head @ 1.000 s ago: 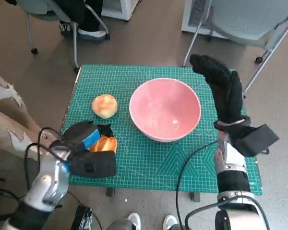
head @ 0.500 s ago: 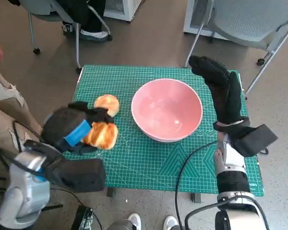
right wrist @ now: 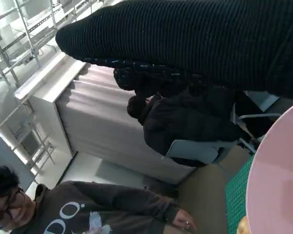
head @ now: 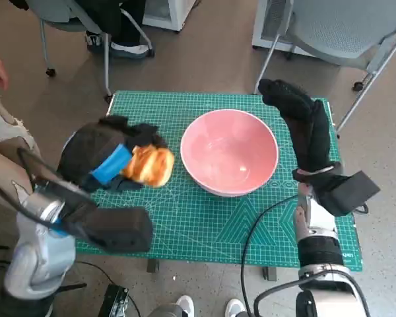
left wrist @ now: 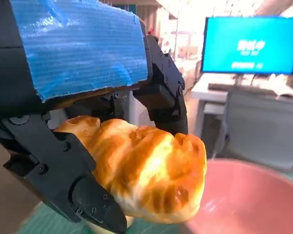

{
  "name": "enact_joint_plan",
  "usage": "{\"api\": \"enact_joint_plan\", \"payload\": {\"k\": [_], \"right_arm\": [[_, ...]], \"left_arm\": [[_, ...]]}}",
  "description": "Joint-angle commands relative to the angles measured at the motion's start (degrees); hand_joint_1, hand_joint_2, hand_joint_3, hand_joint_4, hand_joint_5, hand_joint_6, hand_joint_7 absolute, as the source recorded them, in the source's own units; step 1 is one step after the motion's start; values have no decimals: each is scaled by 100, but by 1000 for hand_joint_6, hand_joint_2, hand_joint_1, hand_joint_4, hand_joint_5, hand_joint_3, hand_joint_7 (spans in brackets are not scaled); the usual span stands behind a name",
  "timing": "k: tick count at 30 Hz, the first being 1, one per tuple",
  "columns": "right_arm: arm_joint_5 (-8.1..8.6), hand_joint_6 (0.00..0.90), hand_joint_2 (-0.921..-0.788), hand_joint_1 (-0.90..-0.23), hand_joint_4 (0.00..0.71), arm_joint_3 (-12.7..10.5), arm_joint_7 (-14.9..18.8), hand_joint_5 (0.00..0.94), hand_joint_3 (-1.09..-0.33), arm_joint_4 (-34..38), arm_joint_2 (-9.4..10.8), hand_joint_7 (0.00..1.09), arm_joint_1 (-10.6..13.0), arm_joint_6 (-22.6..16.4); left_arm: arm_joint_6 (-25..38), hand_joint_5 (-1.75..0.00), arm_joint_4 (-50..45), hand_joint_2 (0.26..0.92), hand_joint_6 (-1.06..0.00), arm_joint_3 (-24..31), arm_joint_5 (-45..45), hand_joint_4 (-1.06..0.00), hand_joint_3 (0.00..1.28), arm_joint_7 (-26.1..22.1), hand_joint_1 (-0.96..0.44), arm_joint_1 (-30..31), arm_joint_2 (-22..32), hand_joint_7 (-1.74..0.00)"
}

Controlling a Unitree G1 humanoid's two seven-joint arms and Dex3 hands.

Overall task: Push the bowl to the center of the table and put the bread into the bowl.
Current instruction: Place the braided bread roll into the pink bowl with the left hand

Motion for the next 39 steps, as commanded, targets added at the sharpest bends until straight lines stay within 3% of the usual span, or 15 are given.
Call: {"api": "enact_joint_plan", "payload": {"k": [1, 11, 22, 31, 32, 34, 37, 39], "right_arm": [[6, 39, -921, -655, 157, -7, 75, 0, -847, 40, -27, 396, 79, 106], [5, 34, -921, -655, 156, -11, 84, 0, -849, -44, -62, 402, 127, 129], [-22, 22, -921, -661, 150, -10, 66, 0, -852, -156, -103, 407, 235, 105], [-49, 15, -921, -671, 149, -25, -6, 0, -858, -249, -147, 415, 344, 88], [-57, 14, -921, -671, 149, -24, -18, 0, -858, -260, -149, 416, 355, 87], [-73, 13, -921, -672, 148, -29, -46, 0, -859, -274, -165, 418, 381, 85], [-86, 11, -921, -672, 147, -33, -88, 0, -859, -307, -181, 421, 414, 96], [-98, 9, -921, -674, 147, -31, -122, 0, -860, -341, -187, 423, 432, 113]], "left_arm": [[17, -1234, 181, 841, -873, -172, 81, -792, 89, 27, 8, -286, -160, -708], [-118, -1021, 849, 855, -763, -582, 200, -876, 55, 167, 3, -890, -529, -960], [-269, -1171, 2481, 892, -731, -1272, 363, -799, 37, 367, 3, -2150, -1229, -932], [-675, -1326, 4566, 907, -725, -1698, 270, -690, 64, 733, 3, -3330, -1831, -907], [-717, -1342, 4737, 885, -723, -1721, 250, -680, 110, 760, 3, -3419, -1878, -911], [-808, -1428, 5127, 752, -703, -1763, 194, -644, 376, 816, 4, -3615, -1995, -973], [-930, -1530, 5646, 627, -671, -1805, 126, -608, 631, 898, 5, -3866, -2148, -1066], [-996, -1561, 5914, 599, -646, -1831, 92, -593, 698, 933, 5, -3995, -2222, -1110]]}}
